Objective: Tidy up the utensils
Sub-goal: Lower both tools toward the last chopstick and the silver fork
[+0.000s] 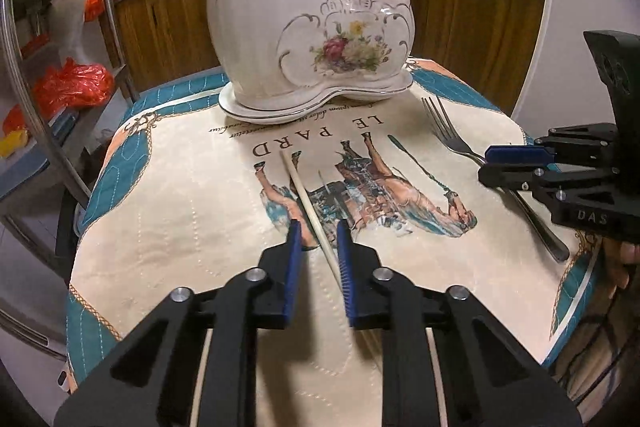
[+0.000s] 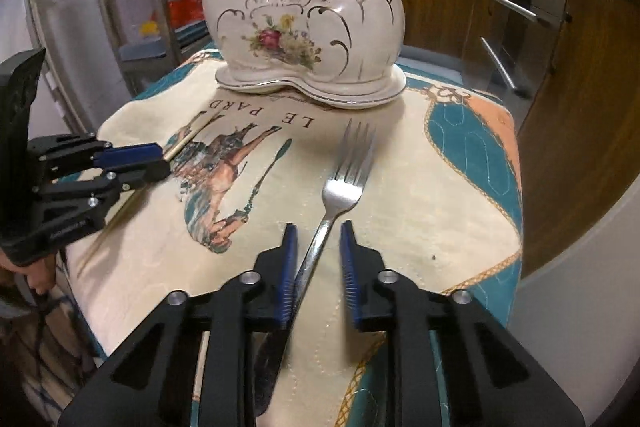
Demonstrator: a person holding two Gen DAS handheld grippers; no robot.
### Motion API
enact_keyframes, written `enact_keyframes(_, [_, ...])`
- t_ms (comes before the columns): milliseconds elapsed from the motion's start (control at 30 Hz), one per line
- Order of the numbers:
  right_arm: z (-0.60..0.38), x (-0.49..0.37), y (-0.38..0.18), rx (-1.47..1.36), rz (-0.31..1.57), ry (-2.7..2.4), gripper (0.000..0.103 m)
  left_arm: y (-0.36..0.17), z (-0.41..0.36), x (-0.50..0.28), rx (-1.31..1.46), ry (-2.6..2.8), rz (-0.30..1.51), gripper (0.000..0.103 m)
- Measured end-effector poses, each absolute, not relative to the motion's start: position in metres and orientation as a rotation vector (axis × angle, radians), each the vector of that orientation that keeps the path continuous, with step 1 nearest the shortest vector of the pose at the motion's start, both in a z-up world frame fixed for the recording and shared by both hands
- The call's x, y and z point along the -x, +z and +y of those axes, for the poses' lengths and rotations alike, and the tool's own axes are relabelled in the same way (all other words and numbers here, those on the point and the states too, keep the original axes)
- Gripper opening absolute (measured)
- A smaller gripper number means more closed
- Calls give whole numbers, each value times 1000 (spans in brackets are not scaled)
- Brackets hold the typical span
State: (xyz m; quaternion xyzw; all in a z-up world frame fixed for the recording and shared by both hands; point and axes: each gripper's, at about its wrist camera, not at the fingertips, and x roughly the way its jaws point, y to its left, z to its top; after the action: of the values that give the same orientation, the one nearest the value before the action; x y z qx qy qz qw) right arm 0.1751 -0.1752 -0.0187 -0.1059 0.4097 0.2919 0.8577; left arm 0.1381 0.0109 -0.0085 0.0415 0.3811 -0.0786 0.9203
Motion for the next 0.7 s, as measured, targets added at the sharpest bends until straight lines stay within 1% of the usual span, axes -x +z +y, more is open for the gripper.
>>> enact_keyframes(33, [-176, -177, -18, 223, 871, 624, 18, -8, 13, -139, -83, -164, 787, 11])
enact_keyframes(100, [-180, -181, -16, 234, 896, 648, 15, -8, 18, -141, -73, -172, 798, 11])
enact_keyframes(267, [-183, -195, -12, 284, 994, 698, 14, -5, 25, -147, -75, -197, 858, 11])
enact_keyframes(367, [-179, -198, -9, 392, 1045, 711, 14, -2, 26, -147, -106, -218, 904, 11])
enact_keyframes(533, [-176, -204, -5, 515, 1119, 698, 14, 2, 29, -151, -196, -289, 1017, 11])
enact_keyframes(700, [-178, -217, -5, 482, 1231, 692, 15, 6, 36, -165, -208, -350, 1154, 11])
